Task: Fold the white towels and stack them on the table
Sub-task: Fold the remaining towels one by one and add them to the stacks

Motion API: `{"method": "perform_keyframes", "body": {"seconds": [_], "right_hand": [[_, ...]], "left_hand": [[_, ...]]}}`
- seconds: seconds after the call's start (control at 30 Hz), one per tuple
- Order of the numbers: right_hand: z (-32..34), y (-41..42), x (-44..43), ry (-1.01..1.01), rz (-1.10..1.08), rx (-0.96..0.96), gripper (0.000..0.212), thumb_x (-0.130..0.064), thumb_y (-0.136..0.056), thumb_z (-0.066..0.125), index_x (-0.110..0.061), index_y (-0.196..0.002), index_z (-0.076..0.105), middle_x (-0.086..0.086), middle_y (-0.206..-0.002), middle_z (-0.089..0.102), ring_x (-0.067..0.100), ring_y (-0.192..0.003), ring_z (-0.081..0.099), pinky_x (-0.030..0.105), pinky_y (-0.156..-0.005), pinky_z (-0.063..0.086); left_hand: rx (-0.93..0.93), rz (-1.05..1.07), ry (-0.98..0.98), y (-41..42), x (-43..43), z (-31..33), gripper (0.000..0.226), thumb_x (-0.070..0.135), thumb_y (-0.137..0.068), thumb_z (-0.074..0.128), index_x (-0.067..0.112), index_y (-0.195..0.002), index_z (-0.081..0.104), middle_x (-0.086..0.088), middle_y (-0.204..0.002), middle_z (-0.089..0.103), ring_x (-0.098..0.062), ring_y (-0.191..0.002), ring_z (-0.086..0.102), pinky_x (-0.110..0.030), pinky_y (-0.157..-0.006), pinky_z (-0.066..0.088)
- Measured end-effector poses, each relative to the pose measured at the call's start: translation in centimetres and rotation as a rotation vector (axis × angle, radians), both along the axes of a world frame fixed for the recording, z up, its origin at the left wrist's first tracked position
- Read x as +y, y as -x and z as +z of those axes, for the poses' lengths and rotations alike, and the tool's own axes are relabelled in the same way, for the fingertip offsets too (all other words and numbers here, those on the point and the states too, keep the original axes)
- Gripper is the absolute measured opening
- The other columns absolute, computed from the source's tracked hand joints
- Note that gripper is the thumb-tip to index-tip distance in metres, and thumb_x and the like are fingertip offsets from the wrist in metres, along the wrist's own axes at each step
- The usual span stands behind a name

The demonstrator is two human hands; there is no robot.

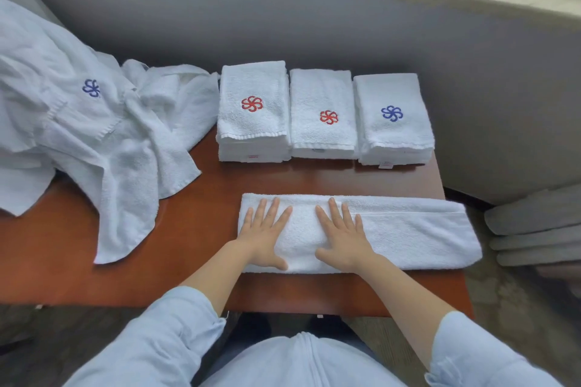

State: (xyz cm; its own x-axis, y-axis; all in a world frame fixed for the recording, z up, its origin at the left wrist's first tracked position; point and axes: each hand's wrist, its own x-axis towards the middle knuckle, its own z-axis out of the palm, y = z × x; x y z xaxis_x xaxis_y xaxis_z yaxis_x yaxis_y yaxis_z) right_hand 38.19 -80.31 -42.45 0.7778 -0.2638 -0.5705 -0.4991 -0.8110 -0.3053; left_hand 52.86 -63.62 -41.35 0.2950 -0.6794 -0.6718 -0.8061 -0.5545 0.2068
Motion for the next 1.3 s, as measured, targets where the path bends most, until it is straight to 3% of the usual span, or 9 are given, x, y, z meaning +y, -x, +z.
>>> {"method": "perform_keyframes", "body": {"seconds": [0.17, 0.37, 0.47, 0.53, 0.6, 0.97, 1.07, 1.17, 1.3], "right_hand": [[-0.7, -2.1, 4.3, 0.007, 0.002, -0.031, 0.081, -0.041, -0.093, 0.034, -0.035, -0.154, -0.018, -0.002, -0.157, -0.037, 0.025, -0.143, -0.036, 0.050, -0.115, -0.020], [-0.5, -4.4, 7.8, 0.019, 0.033, -0.042, 0.086, -0.036, -0.091, 0.042, -0.034, -0.155, -0.016, -0.001, -0.158, -0.035, 0.026, -0.145, -0.033, 0.051, -0.117, -0.017], [0.3, -3.7, 7.4, -0.013, 0.023, -0.087, 0.087, -0.033, -0.091, 0.047, -0.032, -0.157, -0.009, 0.000, -0.160, -0.031, 0.024, -0.148, -0.027, 0.048, -0.120, -0.013], [0.7, -2.5, 6.5, -0.011, -0.037, -0.107, 0.083, -0.034, -0.093, 0.047, -0.032, -0.158, -0.005, 0.000, -0.162, -0.025, 0.022, -0.150, -0.020, 0.046, -0.122, -0.008], [1.1, -1.1, 5.4, 0.034, -0.132, -0.085, 0.081, -0.039, -0.095, 0.046, -0.031, -0.158, -0.004, 0.001, -0.164, -0.018, 0.024, -0.151, -0.015, 0.050, -0.121, -0.005], [2.9, 6.5, -2.8, 0.117, -0.387, 0.014, 0.069, -0.037, -0.095, 0.047, -0.024, -0.155, 0.015, 0.000, -0.165, 0.006, 0.025, -0.151, 0.004, 0.055, -0.119, 0.009], [2.9, 8.3, -4.4, 0.087, -0.452, -0.038, 0.071, -0.035, -0.095, 0.049, -0.020, -0.156, 0.015, 0.001, -0.165, 0.011, 0.022, -0.150, 0.012, 0.050, -0.120, 0.015], [2.5, 10.0, -6.1, 0.045, -0.504, -0.122, 0.072, -0.031, -0.094, 0.052, -0.019, -0.155, 0.017, -0.002, -0.163, 0.018, 0.022, -0.142, 0.032, 0.040, -0.108, 0.039], [1.7, 11.9, -7.6, 0.054, -0.511, -0.261, 0.059, -0.019, -0.097, 0.049, -0.024, -0.153, 0.029, -0.006, -0.157, 0.034, 0.017, -0.136, 0.043, 0.031, -0.099, 0.045]], "left_hand": [[-0.025, -0.001, 0.002, -2.2, 4.0, -0.1, 0.123, 0.066, -0.081, 0.064, 0.033, -0.145, -0.036, -0.001, -0.148, -0.050, -0.028, -0.136, -0.045, -0.050, -0.115, -0.021], [-0.059, 0.023, -0.012, -3.9, 7.8, -0.2, 0.122, 0.069, -0.080, 0.062, 0.033, -0.146, -0.034, -0.001, -0.150, -0.047, -0.029, -0.138, -0.042, -0.051, -0.116, -0.019], [-0.079, 0.104, 0.045, -4.2, 7.1, 0.4, 0.106, 0.068, -0.077, 0.061, 0.034, -0.155, -0.002, -0.004, -0.162, -0.014, -0.029, -0.149, -0.018, -0.055, -0.115, -0.017], [-0.165, 0.165, 0.149, -4.4, 5.7, 1.2, 0.080, 0.065, -0.077, 0.058, 0.030, -0.145, 0.031, -0.004, -0.151, 0.024, -0.026, -0.145, 0.015, -0.058, -0.117, -0.011], [-0.230, 0.168, 0.223, -4.1, 4.0, 1.8, 0.063, 0.059, -0.080, 0.058, 0.027, -0.133, 0.045, -0.001, -0.136, 0.038, -0.024, -0.135, 0.032, -0.056, -0.119, -0.005], [0.013, -0.083, 0.393, 2.7, -8.5, 2.7, 0.058, 0.036, -0.089, 0.060, 0.021, -0.143, 0.043, -0.001, -0.146, 0.037, -0.021, -0.137, 0.032, -0.033, -0.114, 0.027], [0.036, -0.125, 0.399, 4.6, -11.9, 2.7, 0.054, 0.034, -0.090, 0.061, 0.020, -0.140, 0.045, 0.000, -0.146, 0.038, -0.020, -0.136, 0.034, -0.031, -0.110, 0.032], [0.054, -0.154, 0.388, 6.2, -15.2, 2.5, 0.054, 0.033, -0.091, 0.061, 0.020, -0.141, 0.044, 0.001, -0.147, 0.038, -0.020, -0.135, 0.036, -0.032, -0.106, 0.037], [0.064, -0.171, 0.374, 8.0, -19.2, 1.9, 0.056, 0.033, -0.092, 0.060, 0.020, -0.144, 0.041, 0.002, -0.151, 0.037, -0.019, -0.138, 0.036, -0.033, -0.104, 0.038]]}}
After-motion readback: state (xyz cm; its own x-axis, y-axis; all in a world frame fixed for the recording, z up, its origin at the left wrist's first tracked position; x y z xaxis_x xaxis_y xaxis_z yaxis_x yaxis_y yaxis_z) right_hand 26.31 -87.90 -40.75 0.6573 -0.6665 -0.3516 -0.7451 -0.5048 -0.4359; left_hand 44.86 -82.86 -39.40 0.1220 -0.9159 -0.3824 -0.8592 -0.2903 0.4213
